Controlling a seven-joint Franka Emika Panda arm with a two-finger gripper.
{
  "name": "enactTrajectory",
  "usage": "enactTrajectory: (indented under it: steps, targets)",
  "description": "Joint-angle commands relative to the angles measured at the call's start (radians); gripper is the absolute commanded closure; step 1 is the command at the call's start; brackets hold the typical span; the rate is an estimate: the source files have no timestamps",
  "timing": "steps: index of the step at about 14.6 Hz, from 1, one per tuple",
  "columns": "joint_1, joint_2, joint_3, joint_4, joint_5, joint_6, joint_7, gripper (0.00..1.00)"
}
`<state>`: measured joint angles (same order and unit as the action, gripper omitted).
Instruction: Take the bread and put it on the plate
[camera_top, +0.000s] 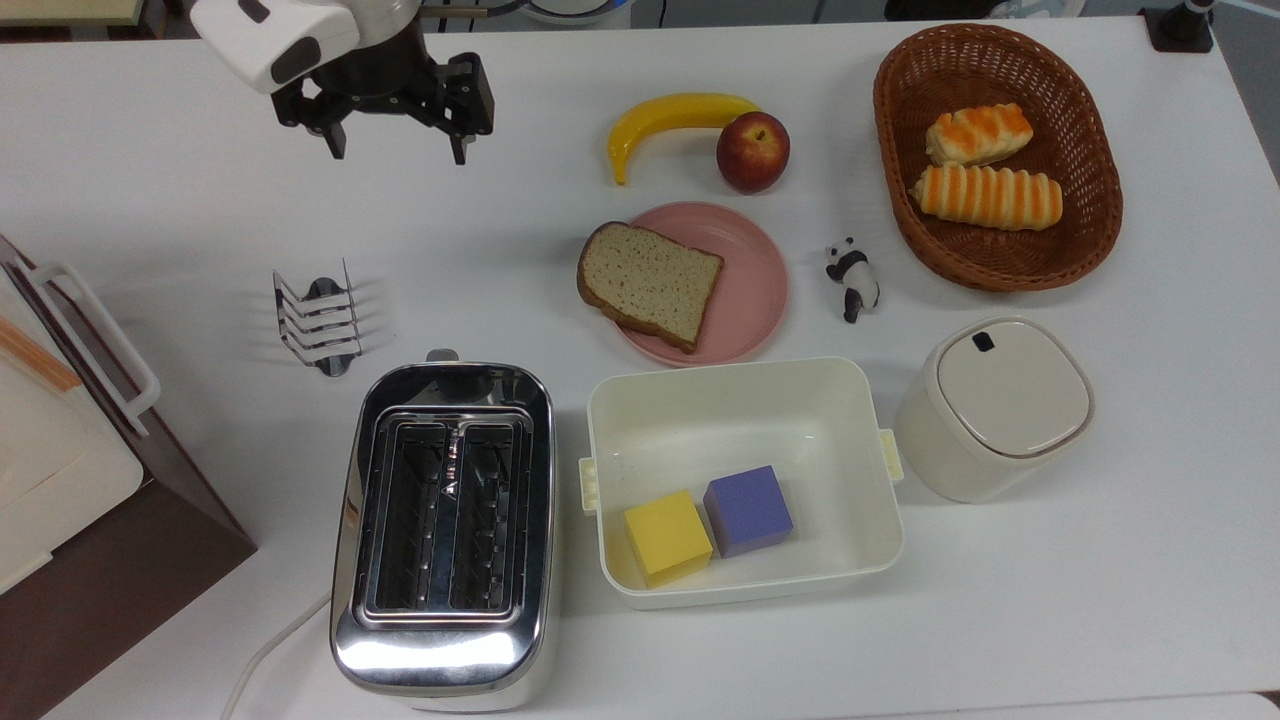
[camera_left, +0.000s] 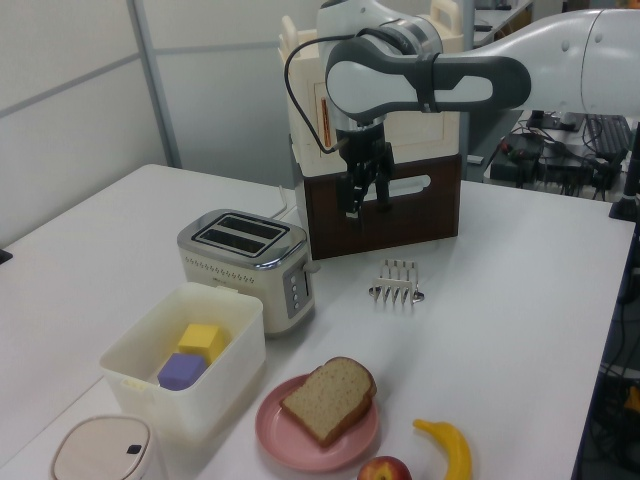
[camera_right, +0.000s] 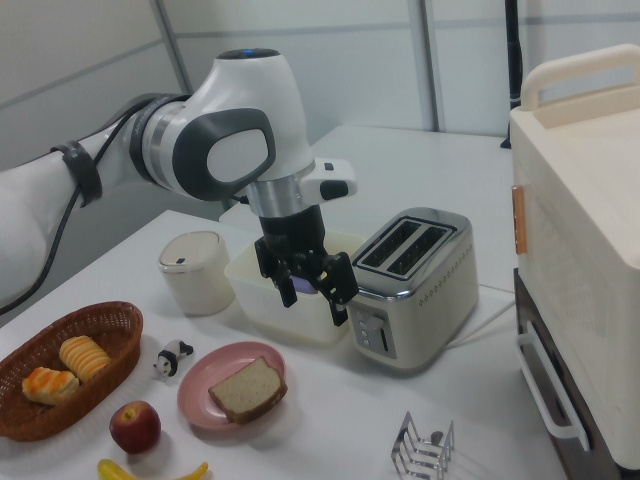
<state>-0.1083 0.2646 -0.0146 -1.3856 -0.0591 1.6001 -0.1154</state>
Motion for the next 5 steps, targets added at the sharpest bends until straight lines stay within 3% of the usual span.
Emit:
enactTrajectory:
  steps: [1, 5]
  targets:
    - [0.010, -0.022, -0.004, -0.009, -0.031, 0.015, -0.015, 0.00]
    - [0.012, -0.021, 0.001, -0.009, -0.030, 0.017, -0.007, 0.00]
